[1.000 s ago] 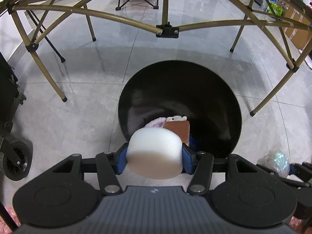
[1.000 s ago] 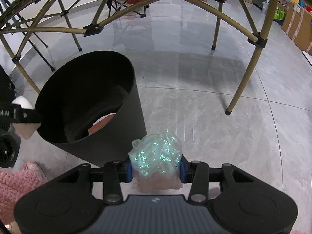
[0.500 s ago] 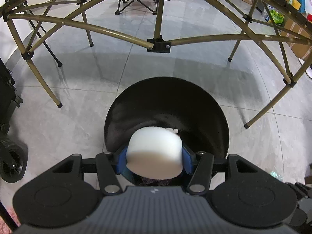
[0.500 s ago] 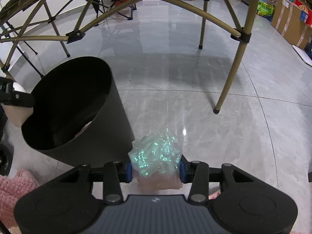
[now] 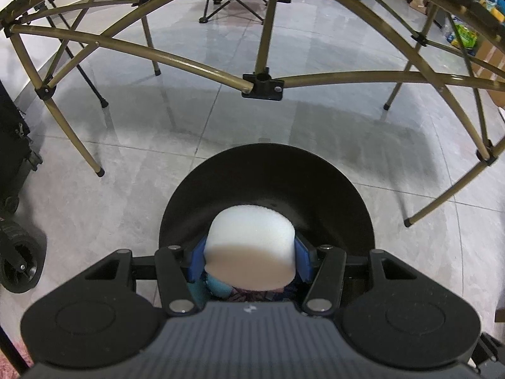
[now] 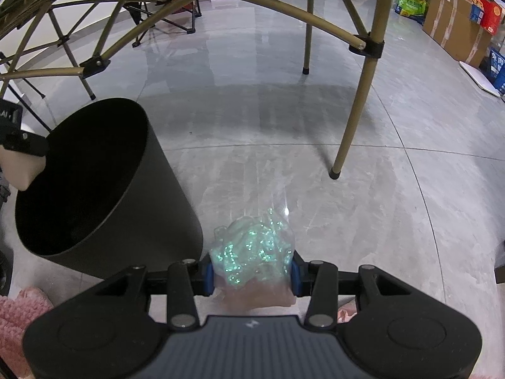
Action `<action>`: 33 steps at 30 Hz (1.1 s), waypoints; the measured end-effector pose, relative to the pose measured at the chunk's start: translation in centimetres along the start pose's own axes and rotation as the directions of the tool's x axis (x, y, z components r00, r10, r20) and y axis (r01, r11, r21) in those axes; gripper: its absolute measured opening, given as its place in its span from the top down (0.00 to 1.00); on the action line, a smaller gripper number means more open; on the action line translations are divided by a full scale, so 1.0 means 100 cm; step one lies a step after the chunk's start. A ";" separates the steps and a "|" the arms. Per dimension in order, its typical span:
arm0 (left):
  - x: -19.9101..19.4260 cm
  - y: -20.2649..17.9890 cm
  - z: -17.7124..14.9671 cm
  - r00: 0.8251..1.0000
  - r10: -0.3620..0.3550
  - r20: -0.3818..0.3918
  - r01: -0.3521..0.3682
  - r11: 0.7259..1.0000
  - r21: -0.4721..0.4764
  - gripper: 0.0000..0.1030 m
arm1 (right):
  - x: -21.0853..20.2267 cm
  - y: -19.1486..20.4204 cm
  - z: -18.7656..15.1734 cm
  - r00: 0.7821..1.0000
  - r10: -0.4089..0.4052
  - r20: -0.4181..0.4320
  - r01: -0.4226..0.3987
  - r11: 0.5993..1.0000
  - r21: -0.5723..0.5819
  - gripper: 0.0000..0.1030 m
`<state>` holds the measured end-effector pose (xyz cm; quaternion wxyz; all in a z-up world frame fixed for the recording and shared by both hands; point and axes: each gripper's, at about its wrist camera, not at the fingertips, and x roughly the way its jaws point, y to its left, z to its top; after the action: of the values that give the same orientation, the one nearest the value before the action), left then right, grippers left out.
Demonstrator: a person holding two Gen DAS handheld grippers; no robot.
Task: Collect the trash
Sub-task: 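Open the left gripper to drop the white foam cylinder into the bin, then move the right gripper holding the plastic bag over the bin and open it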
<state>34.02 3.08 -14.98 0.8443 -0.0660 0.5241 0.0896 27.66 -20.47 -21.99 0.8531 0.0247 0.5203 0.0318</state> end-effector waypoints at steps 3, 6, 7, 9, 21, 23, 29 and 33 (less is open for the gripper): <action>0.007 -0.002 0.002 1.000 0.010 -0.009 -0.010 1.000 -0.002 0.46 | 0.002 -0.001 0.000 1.000 -0.003 -0.004 0.003 1.000 0.002 0.59; 0.011 -0.005 0.001 1.000 0.017 -0.014 -0.017 1.000 0.006 0.46 | 0.003 -0.002 0.000 1.000 -0.003 -0.005 0.003 1.000 0.004 0.59; 0.011 -0.006 0.001 1.000 0.019 -0.016 -0.019 1.000 0.007 0.46 | 0.003 -0.002 0.000 1.000 -0.003 -0.006 0.003 1.000 0.004 0.60; 0.013 -0.007 0.001 1.000 0.020 -0.018 -0.020 1.000 0.011 0.46 | 0.004 -0.002 0.000 1.000 -0.003 -0.006 0.003 1.000 0.004 0.59; 0.013 -0.012 -0.002 0.999 0.033 -0.018 -0.032 0.999 0.031 0.06 | 0.004 -0.003 0.000 1.000 0.000 -0.004 0.000 1.000 0.005 0.59; 0.011 -0.012 -0.002 0.999 0.037 -0.003 -0.037 0.999 0.029 0.01 | 0.003 -0.003 0.000 1.000 0.001 -0.002 -0.001 1.000 0.005 0.59; 0.006 0.000 -0.001 0.999 0.047 0.006 -0.047 0.999 0.002 0.00 | -0.009 0.003 0.005 0.999 0.028 0.031 -0.028 1.000 0.011 0.59; -0.004 0.017 0.001 0.998 0.060 0.038 -0.059 0.998 -0.023 0.00 | -0.025 0.021 0.016 0.994 0.076 0.085 -0.074 0.997 -0.019 0.59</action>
<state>33.58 4.73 -14.61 0.8504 -0.0581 0.5086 0.1216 27.92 -18.58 -18.90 0.8730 0.0388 0.4816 0.0668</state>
